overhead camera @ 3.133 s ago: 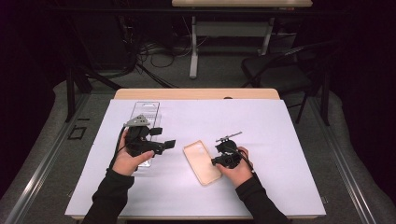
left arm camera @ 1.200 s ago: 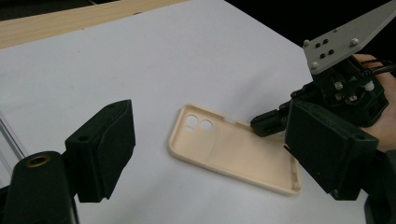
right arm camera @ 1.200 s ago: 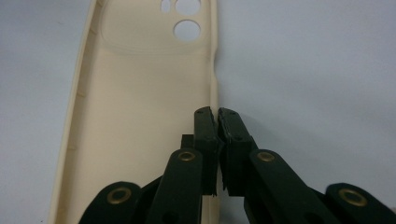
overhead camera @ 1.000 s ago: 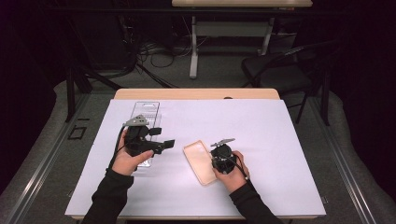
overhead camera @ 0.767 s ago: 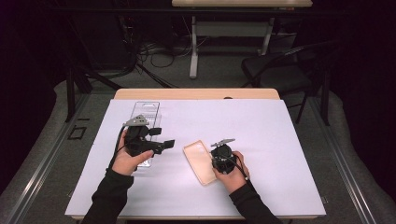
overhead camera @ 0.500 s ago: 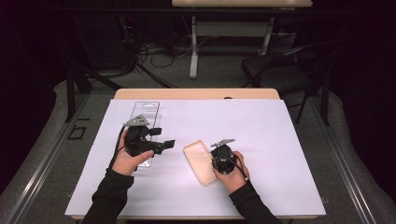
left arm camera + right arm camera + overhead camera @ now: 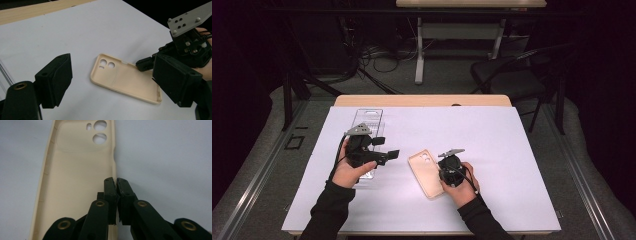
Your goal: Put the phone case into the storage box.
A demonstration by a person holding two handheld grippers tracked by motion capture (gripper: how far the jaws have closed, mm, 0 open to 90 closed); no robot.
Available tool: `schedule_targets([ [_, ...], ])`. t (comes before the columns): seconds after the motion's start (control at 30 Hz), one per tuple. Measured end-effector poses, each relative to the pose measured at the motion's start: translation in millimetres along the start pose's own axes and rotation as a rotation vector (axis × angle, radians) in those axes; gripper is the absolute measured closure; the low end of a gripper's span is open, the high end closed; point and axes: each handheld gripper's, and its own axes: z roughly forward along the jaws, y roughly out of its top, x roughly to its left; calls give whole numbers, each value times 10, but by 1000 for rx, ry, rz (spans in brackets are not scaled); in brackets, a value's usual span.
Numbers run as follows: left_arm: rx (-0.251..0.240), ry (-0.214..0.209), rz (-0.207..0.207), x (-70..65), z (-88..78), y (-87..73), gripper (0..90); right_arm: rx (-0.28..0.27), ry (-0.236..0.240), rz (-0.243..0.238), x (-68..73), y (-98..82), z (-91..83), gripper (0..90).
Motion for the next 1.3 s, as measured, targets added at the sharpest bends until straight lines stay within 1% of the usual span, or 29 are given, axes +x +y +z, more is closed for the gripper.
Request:
schedule_targets([
  [0.03,-1,2,0,-2,2,-1,167,-8,-4,-2,1,-1,-1,873],
  [0.07,-1,2,0,-2,3,-1,167,-14,3,-2,0,0,-11,873],
  [0.23,0,3,-1,-4,5,-1,167,-15,-1,-2,3,6,-38,873],
  [0.3,-1,3,-2,-5,5,-1,167,-34,11,1,-2,10,-55,873],
  [0.57,-2,10,-5,-19,3,-1,167,-65,17,5,1,24,-117,873],
  [0.63,-5,12,-11,-27,-9,-1,167,-89,20,3,7,25,-142,873],
  [0.73,-4,13,-14,-35,-14,-1,167,-96,22,2,7,28,-167,873],
  [0.87,-5,22,-21,-54,-18,4,175,-130,23,5,3,35,-225,873],
  [0.9,-1,27,-22,-60,-21,7,175,-137,24,8,1,37,-239,873],
  [0.93,0,41,-19,-74,-25,11,175,-145,24,9,0,39,-251,873],
  [1.0,2,47,-21,-85,-23,13,175,-148,23,9,-2,42,-269,873],
  [1.03,5,57,-18,-94,-22,15,175,-167,27,11,-7,48,-296,873],
  [1.07,8,71,-12,-114,-15,18,175,-173,25,14,-7,51,-313,873],
  [1.1,8,71,-12,-114,-15,18,175,-173,25,14,-7,51,-313,873],
  [1.13,9,75,-14,-130,-5,19,175,-191,25,18,-11,59,-341,873],
  [1.2,7,76,-17,-137,0,19,175,-206,26,22,-17,65,-368,873],
  [1.23,5,74,-21,-145,6,17,175,-206,26,22,-17,65,-368,873],
  [1.3,3,66,-27,-157,16,15,180,-226,24,26,-23,70,-400,873],
])
